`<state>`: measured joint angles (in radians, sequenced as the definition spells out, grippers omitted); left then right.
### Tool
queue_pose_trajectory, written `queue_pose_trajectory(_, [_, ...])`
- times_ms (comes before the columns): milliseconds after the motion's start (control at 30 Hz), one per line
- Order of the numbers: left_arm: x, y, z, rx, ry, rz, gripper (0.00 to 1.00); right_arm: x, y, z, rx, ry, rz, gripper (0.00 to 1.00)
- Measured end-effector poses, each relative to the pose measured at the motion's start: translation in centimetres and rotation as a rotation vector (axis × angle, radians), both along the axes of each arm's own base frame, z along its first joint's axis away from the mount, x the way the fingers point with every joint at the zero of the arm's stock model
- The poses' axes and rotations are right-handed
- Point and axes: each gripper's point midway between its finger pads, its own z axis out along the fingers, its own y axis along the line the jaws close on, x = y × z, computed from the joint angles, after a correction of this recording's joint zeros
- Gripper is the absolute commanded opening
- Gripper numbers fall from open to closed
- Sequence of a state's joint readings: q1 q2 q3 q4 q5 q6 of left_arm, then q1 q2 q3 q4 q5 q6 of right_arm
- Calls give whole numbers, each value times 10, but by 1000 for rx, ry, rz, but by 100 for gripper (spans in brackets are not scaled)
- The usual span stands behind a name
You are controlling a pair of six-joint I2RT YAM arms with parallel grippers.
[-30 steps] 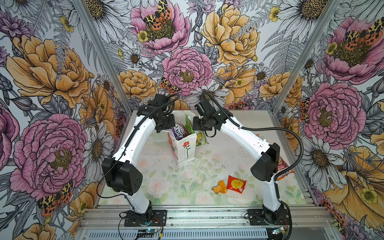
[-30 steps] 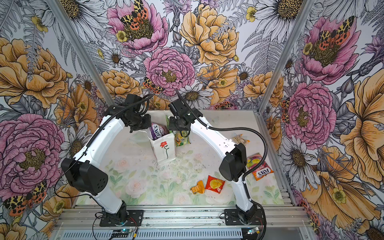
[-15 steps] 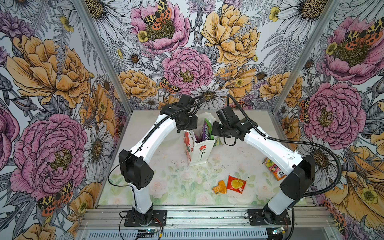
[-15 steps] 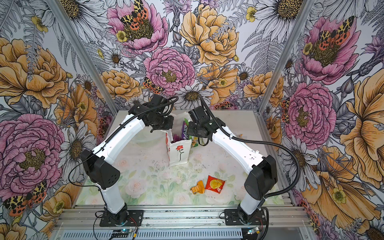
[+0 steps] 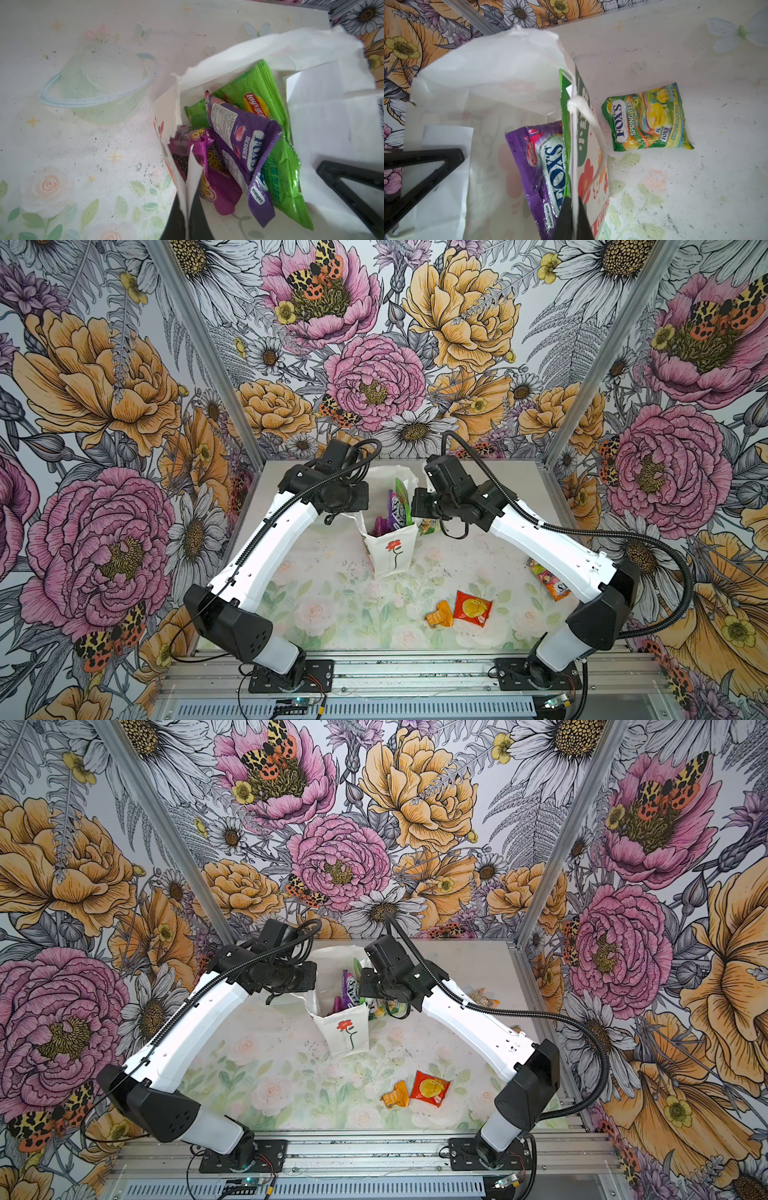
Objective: Place the snacks into the paper bag
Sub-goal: 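Open the right gripper to release the pack while the left gripper holds the bag, then withdraw the right gripper from the paper bag toward the green Spring Tea pack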
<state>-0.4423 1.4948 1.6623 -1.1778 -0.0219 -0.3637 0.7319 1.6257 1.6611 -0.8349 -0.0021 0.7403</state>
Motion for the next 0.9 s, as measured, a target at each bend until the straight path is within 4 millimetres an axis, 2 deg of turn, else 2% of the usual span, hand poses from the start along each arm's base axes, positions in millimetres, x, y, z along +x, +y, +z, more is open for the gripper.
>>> queue_pose_trajectory(100, [-4, 13, -19, 5, 39, 25, 0, -1, 6, -12, -12, 30, 15, 0])
queue_pose_trajectory(200, [-1, 18, -31, 8, 44, 29, 0, 2, 10, -23, -22, 47, 20, 18])
queue_pose_trajectory(367, [-1, 26, -32, -34, 26, 29, 0, 5, 13, -19, -13, 25, 40, 50])
queue_pose_trajectory(533, [1, 40, -32, -54, 16, 43, 0, 7, 12, -16, -25, -1, 62, 68])
queue_pose_trajectory(667, [1, 46, -27, -62, -10, 45, 0, 5, 6, 0, -15, -42, 73, 75])
queue_pose_trajectory(900, [0, 58, -21, -79, -42, 67, 0, 4, -28, 55, 4, -194, 40, 80])
